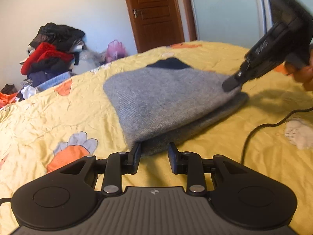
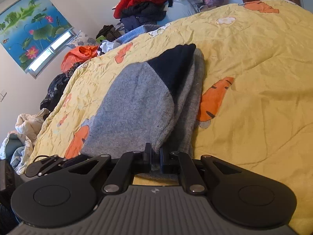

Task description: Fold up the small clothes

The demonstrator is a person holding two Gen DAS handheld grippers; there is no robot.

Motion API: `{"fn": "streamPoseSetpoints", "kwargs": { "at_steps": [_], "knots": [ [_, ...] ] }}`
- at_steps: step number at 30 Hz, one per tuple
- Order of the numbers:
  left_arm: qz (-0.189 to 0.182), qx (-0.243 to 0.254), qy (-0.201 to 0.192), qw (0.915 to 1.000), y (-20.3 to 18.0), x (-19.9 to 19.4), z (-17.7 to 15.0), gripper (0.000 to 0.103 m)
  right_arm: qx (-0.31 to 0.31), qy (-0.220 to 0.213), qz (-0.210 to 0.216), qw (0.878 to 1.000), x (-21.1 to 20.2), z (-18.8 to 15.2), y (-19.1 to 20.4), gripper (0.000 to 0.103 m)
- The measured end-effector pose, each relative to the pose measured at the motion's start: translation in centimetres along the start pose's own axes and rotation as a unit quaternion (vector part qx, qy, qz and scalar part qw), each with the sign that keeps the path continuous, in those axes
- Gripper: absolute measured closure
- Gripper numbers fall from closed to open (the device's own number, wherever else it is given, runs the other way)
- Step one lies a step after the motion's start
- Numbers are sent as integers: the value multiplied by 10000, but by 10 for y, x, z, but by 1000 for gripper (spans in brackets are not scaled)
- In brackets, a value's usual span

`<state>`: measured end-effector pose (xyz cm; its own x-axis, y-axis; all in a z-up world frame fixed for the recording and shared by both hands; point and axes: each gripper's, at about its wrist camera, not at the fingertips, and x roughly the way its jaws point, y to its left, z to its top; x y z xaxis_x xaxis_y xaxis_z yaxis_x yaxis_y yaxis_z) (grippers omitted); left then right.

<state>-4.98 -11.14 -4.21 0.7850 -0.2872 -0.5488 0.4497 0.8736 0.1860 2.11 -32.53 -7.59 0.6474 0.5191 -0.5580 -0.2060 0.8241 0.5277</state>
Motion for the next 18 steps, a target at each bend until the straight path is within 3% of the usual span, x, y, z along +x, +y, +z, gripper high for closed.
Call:
{"fn": "streamPoseSetpoints", "kwargs": {
  "at_steps": [4,7,9,10,12,15,18],
  "knots": [
    [536,-7,-4,9986,7,14,1,59,92,105,58,9999,5,-3,-7,88],
    [704,59,114,9974,6,31,0,57,180,117,102,9997,8,-3,-7,88],
    [767,78,-18,9970,5,32,-1,71,155,97,111,9998,7,-2,-5,88],
    [728,-36,-67,9973,7,30,0,96,143,62,120,9998,4,0,-4,88],
    [786,-394,-199,9959,16,23,0,98,159,-50,189,9997,-4,2,-2,89],
    [736,-413,157,9963,19,32,-8,99,210,120,-63,9997,-1,-2,-11,91],
    [766,-362,55,9964,17,28,-7,98,415,193,-81,9989,10,-11,-23,94]
  ]
}}
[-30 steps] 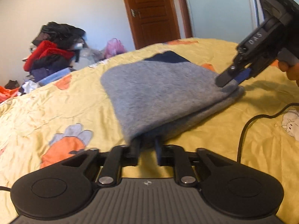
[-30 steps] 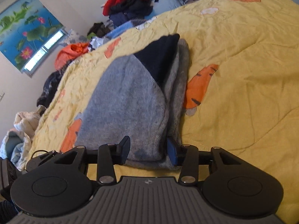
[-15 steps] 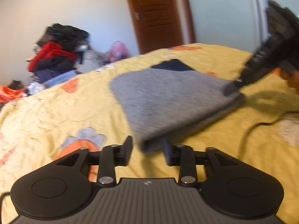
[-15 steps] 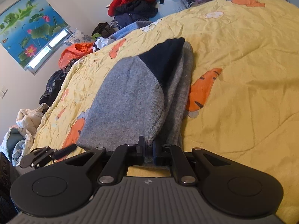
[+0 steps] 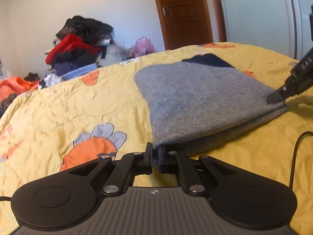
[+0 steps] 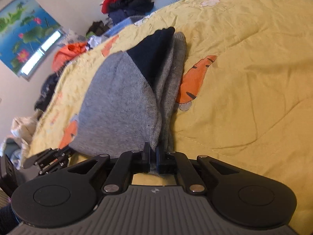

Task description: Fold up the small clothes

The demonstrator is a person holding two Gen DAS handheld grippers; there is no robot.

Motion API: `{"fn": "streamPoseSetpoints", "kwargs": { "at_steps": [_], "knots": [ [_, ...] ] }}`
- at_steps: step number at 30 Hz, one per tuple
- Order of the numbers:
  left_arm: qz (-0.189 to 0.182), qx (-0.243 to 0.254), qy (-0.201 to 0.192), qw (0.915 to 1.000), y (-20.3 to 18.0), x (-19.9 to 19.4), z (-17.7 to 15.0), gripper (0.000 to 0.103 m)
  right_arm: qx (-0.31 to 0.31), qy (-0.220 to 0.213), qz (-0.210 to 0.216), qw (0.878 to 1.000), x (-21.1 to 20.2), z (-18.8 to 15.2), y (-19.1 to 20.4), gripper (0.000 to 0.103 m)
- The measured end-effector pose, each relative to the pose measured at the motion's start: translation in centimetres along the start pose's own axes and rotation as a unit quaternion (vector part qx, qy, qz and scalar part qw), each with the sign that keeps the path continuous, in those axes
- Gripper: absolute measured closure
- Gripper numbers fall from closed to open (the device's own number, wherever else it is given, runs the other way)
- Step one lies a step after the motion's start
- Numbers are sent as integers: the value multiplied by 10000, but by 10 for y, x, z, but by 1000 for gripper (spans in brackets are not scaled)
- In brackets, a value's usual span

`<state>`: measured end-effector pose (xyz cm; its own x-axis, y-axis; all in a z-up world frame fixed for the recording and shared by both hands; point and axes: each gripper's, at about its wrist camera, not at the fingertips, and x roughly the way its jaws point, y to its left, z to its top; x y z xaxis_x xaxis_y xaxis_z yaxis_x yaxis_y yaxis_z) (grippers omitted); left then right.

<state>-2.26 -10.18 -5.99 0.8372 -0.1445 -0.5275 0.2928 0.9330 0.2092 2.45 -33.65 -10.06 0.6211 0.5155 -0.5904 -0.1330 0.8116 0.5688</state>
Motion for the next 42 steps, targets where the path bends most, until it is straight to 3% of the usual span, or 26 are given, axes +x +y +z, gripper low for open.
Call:
{"fn": "streamPoseSetpoints", "kwargs": {
  "at_steps": [3,4,5,7,11,15,17,18,20,21,23,24,25,26,27,28,29,30,31,32,34,37,39,40,41,42],
  "knots": [
    [68,106,76,9999,-5,2,-1,98,-43,88,234,9997,-4,5,6,78],
    [97,126,92,9998,-6,3,-1,98,-19,69,338,9994,-7,12,6,65],
    [131,158,106,9997,-8,3,-1,98,36,-120,447,9989,-11,21,5,47],
    [190,237,118,9995,-12,4,0,98,103,-742,428,9963,-16,47,3,35],
    [183,219,125,9995,-11,3,-1,98,147,-1048,-71,9944,18,107,2,38],
    [93,95,135,9998,-6,3,0,98,190,-958,-537,9938,64,141,3,39],
    [28,5,139,9999,-2,3,0,98,467,-664,-181,9965,82,148,-1,87],
    [-18,-58,142,9999,0,3,0,98,351,-675,-102,9970,82,148,3,88],
    [-126,-199,145,9996,4,4,-1,98,37,-854,-486,9952,79,145,1,90],
    [-161,-253,148,9994,6,5,-1,98,380,-799,-546,9946,81,143,-15,90],
    [-298,-396,124,9987,12,3,-2,98,657,-802,-278,9942,80,131,-29,88],
    [-525,-504,105,9973,18,1,-2,98,636,-816,-192,9944,76,125,-26,82],
    [-867,-642,115,9941,27,-1,-1,96,666,-815,-155,9943,69,121,-23,65],
    [-1236,-842,140,9887,41,-3,1,91,726,-768,-136,9943,62,116,-20,33],
    [-1544,-1068,143,9821,55,-6,5,89,740,-794,-128,9940,53,111,-18,15],
    [-1836,-1376,96,9733,71,-7,10,77,667,-955,-200,9930,44,107,-17,2],
    [-2040,-1737,-4,9634,87,-6,15,53,525,-1149,-267,9916,35,102,-16,1],
    [-2168,-2126,-143,9527,103,-2,20,36,395,-1179,-284,9918,29,104,-21,1],
    [-2245,-2534,-263,9406,117,6,25,6,387,-1160,-299,9920,29,107,-26,3],
    [-2316,-2947,-289,9267,130,21,31,4,489,-1118,-257,9922,29,108,-33,7],
    [-2422,-3430,-6,9076,142,62,45,4,788,-846,77,9933,43,115,-45,15],
    [-2665,-3599,683,8915,136,128,65,5,865,-530,467,9937,66,115,-38,17],
    [-2775,-3680,1184,8795,125,167,72,15,679,-505,543,9949,74,114,-28,17],
    [-2715,-3600,1026,8867,120,173,76,32,606,-522,534,9954,74,115,-26,20],
    [-2634,-3494,1189,8913,115,182,81,55,618,-539,509,9953,75,115,-26,41],
    [-2572,-3412,1254,8954,111,187,86,59,658,-468,454,9957,78,114,-27,62]
  ]
}}
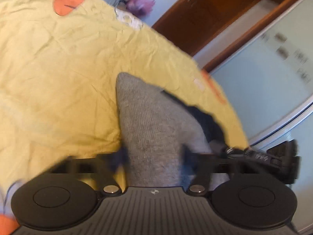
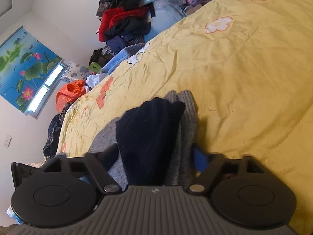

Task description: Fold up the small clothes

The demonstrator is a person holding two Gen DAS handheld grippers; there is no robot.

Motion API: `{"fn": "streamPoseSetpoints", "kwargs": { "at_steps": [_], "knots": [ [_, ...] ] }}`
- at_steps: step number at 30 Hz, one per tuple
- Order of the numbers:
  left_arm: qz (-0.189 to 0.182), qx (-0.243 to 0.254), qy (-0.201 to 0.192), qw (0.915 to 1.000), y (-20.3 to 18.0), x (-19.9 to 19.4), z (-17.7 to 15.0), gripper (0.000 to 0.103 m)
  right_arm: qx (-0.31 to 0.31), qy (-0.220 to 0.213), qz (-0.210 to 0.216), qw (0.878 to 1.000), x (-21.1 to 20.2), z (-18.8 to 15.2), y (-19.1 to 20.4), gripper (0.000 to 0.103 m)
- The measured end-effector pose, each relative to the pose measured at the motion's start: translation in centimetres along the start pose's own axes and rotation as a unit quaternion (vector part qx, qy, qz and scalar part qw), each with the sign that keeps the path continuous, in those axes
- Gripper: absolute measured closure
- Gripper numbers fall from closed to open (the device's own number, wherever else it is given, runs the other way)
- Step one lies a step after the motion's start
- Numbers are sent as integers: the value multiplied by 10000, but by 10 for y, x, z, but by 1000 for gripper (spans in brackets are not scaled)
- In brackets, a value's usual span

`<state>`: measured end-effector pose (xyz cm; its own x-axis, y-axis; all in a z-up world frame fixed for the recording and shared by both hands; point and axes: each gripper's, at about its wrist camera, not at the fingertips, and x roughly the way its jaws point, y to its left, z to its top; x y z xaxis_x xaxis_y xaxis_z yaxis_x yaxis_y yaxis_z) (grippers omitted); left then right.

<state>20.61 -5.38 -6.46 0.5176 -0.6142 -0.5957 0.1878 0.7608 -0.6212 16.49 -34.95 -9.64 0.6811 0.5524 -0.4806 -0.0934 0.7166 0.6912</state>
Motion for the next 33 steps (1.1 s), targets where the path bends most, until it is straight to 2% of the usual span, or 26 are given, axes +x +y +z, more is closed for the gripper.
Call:
{"fn": "streamPoseSetpoints", "kwargs": {
  "at_steps": [1,5,7,11,13,15,16,17,18,19,20,22,24,27,28,30,31,32,33],
  "knots": [
    [86,57,25,9999,-4,2,2,65,22,112,-53,9999,6,-1,-1,73],
    [426,597,-32,9973,-14,-13,6,72,-317,-181,-181,9992,1,-8,20,76],
    [438,690,-42,9966,-8,-28,16,72,-382,-285,-8,9989,1,-4,37,76],
    [1002,817,-320,9911,10,-56,51,71,-333,-254,501,9979,24,11,70,78],
    [1262,954,-257,9871,24,-56,63,66,-286,-169,509,9982,48,16,80,78],
    [1487,953,-64,9843,40,-50,62,59,-113,-35,312,9994,78,19,80,74],
    [1419,931,-118,9854,46,-54,56,53,-92,32,23,9999,92,18,78,62],
    [1271,811,-335,9880,53,-67,47,54,-27,27,-288,9996,101,15,73,54],
    [1102,657,-511,9904,59,-81,38,51,73,-118,-200,9997,98,11,69,51],
    [918,490,-591,9928,65,-93,28,43,208,-171,-146,9995,89,5,67,41],
    [706,335,-588,9952,71,-104,18,43,271,-153,-61,9995,78,0,67,32],
    [310,53,-512,9982,80,-120,-2,43,171,-63,233,9996,48,-16,69,31],
    [-42,-42,-288,9996,82,-128,-19,43,170,53,328,9993,21,-36,69,31],
    [-237,-28,1,9997,78,-125,-38,43,203,478,356,9980,2,-68,66,32],
    [-164,-15,97,9998,77,-119,-41,44,180,602,346,9974,1,-78,68,33],
    [5,-76,106,9999,77,-109,-43,63,76,814,333,9961,8,-93,76,36],
    [150,-72,189,9997,76,-103,-39,86,-6,784,356,9963,12,-97,81,49],
    [262,-121,246,9993,76,-100,-35,87,-5,869,308,9957,18,-98,84,80],
    [276,-190,266,9991,77,-101,-32,88,48,1009,287,9945,26,-98,86,80]
  ]
}}
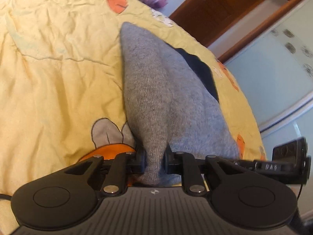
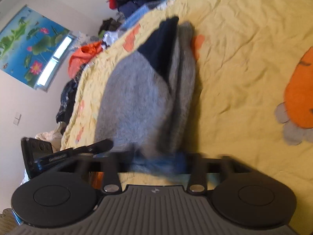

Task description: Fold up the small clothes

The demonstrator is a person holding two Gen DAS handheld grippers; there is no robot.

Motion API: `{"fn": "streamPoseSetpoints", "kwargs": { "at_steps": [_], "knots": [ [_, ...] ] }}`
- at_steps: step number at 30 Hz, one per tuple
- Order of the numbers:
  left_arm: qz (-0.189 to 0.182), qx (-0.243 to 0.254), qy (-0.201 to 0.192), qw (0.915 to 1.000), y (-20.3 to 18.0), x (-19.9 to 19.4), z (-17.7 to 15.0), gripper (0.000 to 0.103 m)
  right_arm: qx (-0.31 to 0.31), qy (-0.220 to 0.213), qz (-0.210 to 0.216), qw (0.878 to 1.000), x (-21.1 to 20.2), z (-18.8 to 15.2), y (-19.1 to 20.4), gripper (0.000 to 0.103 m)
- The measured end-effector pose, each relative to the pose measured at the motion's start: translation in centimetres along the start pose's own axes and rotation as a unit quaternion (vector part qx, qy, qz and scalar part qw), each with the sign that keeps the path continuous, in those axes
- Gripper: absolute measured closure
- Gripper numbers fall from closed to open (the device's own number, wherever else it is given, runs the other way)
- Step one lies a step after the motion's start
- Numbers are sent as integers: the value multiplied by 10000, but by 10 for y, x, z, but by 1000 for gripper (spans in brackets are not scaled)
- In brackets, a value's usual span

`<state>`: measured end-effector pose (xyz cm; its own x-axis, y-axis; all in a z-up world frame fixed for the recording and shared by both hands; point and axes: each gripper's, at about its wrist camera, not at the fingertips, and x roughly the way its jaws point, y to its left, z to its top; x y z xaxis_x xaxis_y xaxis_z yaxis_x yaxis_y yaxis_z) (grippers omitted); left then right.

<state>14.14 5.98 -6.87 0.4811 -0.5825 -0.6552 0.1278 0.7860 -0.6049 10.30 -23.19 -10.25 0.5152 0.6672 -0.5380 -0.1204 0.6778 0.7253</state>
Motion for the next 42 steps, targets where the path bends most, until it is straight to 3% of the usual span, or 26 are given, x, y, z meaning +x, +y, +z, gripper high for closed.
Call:
{"fn": "streamPoseSetpoints", "kwargs": {
  "at_steps": [3,7,11,13,15,16,17,18,19,21,23,24,25,26,27,32,36,38,39,40,41,42],
  "knots": [
    [43,256,-174,9995,-13,-29,-8,90,-257,-159,11,9995,-5,-4,18,80],
    [-114,576,-134,9982,-20,-64,-31,90,-423,-252,385,9980,-41,-19,33,80],
    [122,618,91,9980,-8,-51,-58,88,-450,18,452,9980,-51,-47,22,80],
    [160,713,-24,9973,-4,-48,-66,84,-372,142,282,9988,-44,-56,12,76],
    [68,551,-148,9983,-1,-55,-70,65,-19,37,268,9996,-43,-57,-1,70],
    [-32,445,-161,9989,2,-58,-72,42,76,-42,400,9992,-49,-58,-3,58],
    [-198,344,-212,9990,5,-61,-73,23,76,-107,457,9989,-56,-60,-3,33],
    [-346,246,-297,9987,8,-65,-75,19,67,-170,478,9987,-61,-60,-2,23],
    [-374,170,-310,9987,10,-64,-75,18,60,-258,532,9982,-66,-61,-3,17],
    [-479,53,-307,9984,13,-59,-69,18,191,-202,644,9975,-65,-57,-10,19],
    [-581,-91,-304,9978,14,-52,-65,23,445,-130,786,9958,-55,-49,-16,29],
    [-549,-103,-266,9981,13,-50,-63,37,551,-120,814,9951,-49,-45,-17,33],
    [-458,-85,-121,9988,10,-46,-63,89,666,-68,796,9946,-41,-44,-17,47],
    [-274,-61,-11,9996,7,-44,-63,89,739,67,761,9943,-33,-42,-18,71],
    [-164,9,-51,9999,3,-46,-64,90,683,225,639,9954,-24,-41,-15,80],
    [-215,425,-227,9986,-17,-88,-77,90,-484,215,212,9984,-39,-56,25,82],
    [-242,722,181,9969,-24,-98,-110,90,-1165,493,170,9918,-69,-81,43,83],
    [235,1043,207,9941,-23,-86,-125,81,-1374,635,-40,9885,-72,-95,42,78],
    [266,1168,56,9928,-19,-85,-130,80,-1418,707,-158,9872,-70,-100,38,72],
    [259,1139,-18,9932,-17,-89,-129,73,-1387,706,-192,9876,-68,-103,35,65],
    [391,1096,-96,9932,-19,-94,-125,62,-1320,624,-32,9893,-70,-102,33,50],
    [650,1181,-324,9904,-25,-103,-121,55,-1198,532,0,9914,-75,-96,33,46]
  ]
}}
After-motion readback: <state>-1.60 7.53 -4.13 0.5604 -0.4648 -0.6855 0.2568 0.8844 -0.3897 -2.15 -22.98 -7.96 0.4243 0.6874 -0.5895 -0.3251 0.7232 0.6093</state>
